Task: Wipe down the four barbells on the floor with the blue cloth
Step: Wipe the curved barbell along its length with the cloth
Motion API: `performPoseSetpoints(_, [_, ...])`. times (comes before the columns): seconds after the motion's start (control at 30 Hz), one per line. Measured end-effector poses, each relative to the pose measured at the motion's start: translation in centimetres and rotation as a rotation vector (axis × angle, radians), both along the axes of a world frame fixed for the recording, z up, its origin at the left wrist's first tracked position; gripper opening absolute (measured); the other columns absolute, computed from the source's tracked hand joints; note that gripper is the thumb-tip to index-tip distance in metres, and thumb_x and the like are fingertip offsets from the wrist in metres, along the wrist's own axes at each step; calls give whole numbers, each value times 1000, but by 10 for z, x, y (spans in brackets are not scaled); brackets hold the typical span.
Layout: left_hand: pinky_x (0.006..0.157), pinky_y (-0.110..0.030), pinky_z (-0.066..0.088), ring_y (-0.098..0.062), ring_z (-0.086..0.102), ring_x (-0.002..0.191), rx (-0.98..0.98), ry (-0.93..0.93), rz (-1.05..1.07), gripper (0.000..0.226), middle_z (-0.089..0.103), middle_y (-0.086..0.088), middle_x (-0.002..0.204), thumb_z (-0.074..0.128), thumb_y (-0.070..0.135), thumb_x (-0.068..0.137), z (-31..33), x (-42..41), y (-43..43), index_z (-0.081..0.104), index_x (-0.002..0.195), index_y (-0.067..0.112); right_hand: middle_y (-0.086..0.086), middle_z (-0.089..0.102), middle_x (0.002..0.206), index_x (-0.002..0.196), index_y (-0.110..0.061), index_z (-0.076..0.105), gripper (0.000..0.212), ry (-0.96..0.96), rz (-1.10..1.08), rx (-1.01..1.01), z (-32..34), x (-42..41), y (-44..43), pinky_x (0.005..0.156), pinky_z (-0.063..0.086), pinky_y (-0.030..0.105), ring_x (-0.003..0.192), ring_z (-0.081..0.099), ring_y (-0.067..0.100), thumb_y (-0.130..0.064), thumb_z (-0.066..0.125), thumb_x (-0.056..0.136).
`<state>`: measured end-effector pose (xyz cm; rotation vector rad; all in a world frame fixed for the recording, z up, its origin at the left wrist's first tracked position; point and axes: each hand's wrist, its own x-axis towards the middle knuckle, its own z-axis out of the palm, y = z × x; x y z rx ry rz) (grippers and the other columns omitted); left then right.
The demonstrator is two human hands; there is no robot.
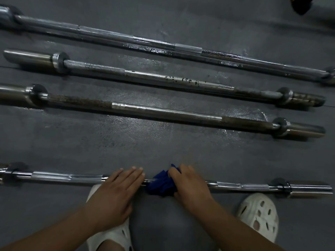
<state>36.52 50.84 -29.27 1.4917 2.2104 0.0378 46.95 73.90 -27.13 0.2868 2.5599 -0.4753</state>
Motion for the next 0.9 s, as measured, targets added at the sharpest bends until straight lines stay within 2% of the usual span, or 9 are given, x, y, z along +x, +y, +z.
performPoseSetpoints(0.13, [111,-39,26,-21,47,136,17,16,36,80,48,-5,150,53,41,70,0,-3,5,50,144,12,6,48,117,122,-21,45,43,5,1,6,0,4,-1,77,39,33,105,47,24,-18,64,83])
performPoseSetpoints(0.33, [109,-32,28,-18,54,130,-7,21,9,79,53,-4,146,55,47,70,14,-14,14,52,141,14,5,53,115,119,-24,48,44,-63,-32,-66,-1,1,13,78,43,34,103,54,25,-22,67,79])
performPoseSetpoints(0.5, [107,-25,37,-17,56,127,14,168,30,82,53,-2,146,53,56,71,51,-43,10,49,143,17,10,60,116,114,-21,51,41,-97,-16,-82,-2,-5,16,82,47,35,103,58,29,-20,68,76])
performPoseSetpoints(0.6, [101,-32,38,-19,53,130,24,243,70,84,48,-2,150,49,58,76,82,-54,6,39,150,19,12,57,121,117,-20,51,41,-108,-9,-62,3,-5,12,87,48,38,108,57,32,-19,67,80])
performPoseSetpoints(0.73, [107,-32,32,-16,40,140,22,235,117,85,31,3,159,48,58,82,94,-54,-11,26,156,24,12,54,126,118,-16,55,33,-111,-7,-28,10,2,7,90,46,38,111,56,31,-16,63,86])
performPoseSetpoints(0.8, [105,-33,38,-18,44,138,-9,179,143,86,33,2,159,52,58,81,85,-52,-20,27,156,23,12,53,129,122,-16,54,32,-127,-14,-28,12,6,4,94,45,39,114,55,31,-15,59,90])
performPoseSetpoints(0.9, [93,-36,52,-21,58,126,-21,150,124,89,49,-4,149,62,53,70,64,-52,-24,41,148,17,13,48,135,131,-17,47,42,-156,-5,5,10,16,-2,97,44,40,119,52,34,-18,58,90])
